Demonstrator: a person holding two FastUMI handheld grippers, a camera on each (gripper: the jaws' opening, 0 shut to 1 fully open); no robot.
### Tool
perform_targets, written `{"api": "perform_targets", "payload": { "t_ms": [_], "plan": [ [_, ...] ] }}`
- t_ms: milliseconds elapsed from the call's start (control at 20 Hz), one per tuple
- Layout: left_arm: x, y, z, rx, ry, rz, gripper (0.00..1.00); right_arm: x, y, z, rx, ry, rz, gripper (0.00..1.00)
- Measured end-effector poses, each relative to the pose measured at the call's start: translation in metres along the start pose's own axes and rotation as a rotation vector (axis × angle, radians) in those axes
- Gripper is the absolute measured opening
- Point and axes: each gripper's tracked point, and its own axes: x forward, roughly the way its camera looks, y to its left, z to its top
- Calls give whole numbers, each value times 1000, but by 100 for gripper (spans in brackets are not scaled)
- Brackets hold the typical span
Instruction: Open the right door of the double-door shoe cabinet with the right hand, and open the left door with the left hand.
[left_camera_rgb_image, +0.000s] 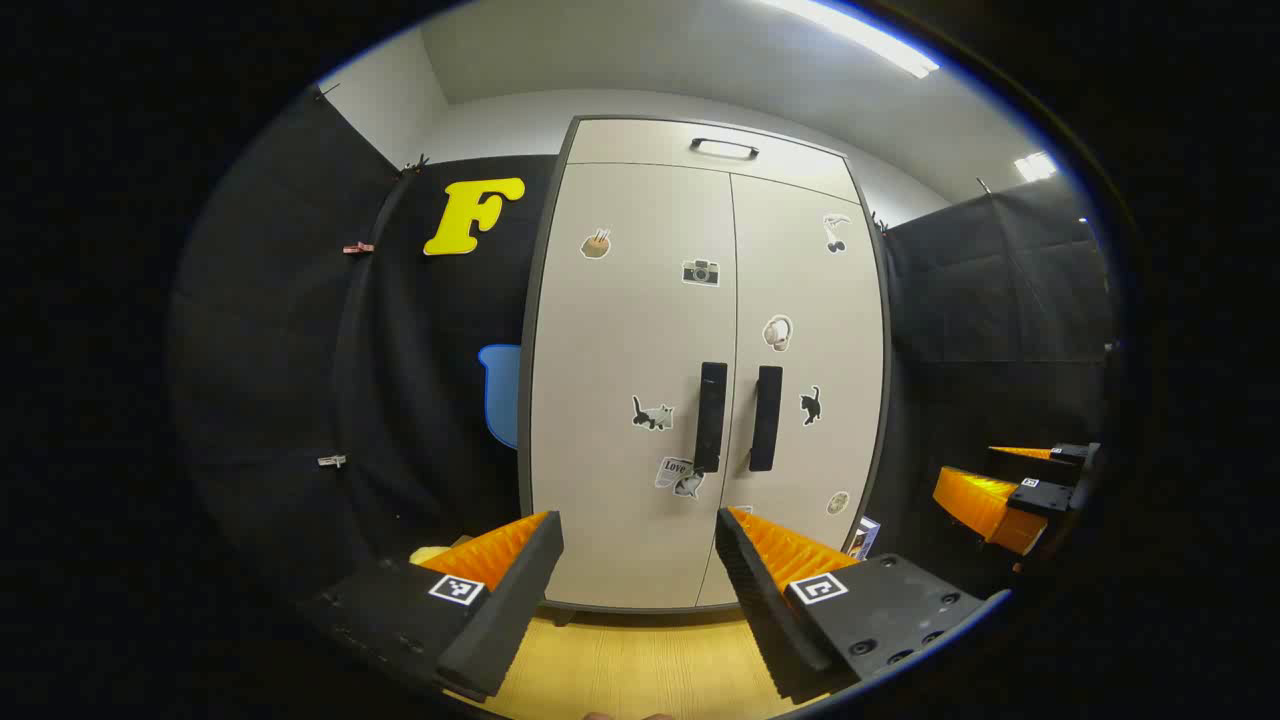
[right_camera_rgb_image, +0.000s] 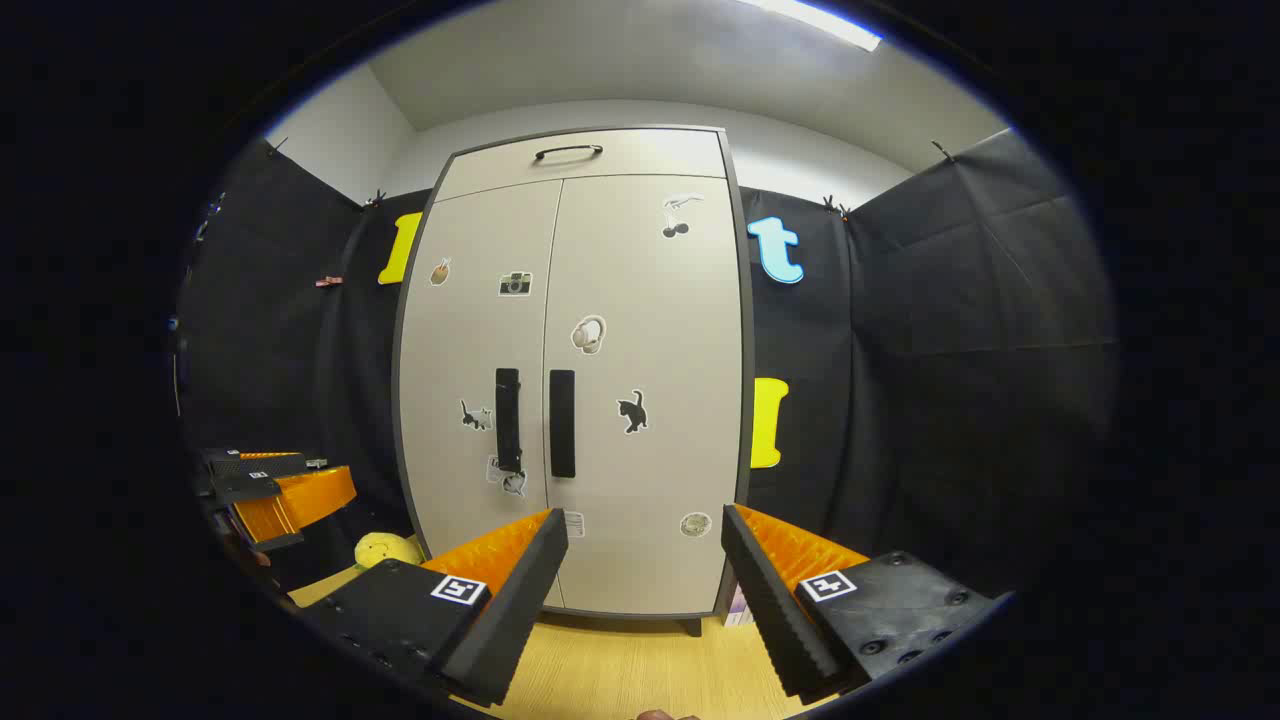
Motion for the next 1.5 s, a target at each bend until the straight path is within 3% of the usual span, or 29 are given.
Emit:
{"api": "perform_targets", "payload": {
  "t_ms": [900, 1500],
  "plan": [
    [0, 3, -15, 21, 35, 4, 95, 7, 5, -14, 16, 56, 4, 98],
    [-7, 10, -21, 28, 47, 15, 95, 34, 36, 7, 49, 50, 58, 98]
  ]
}}
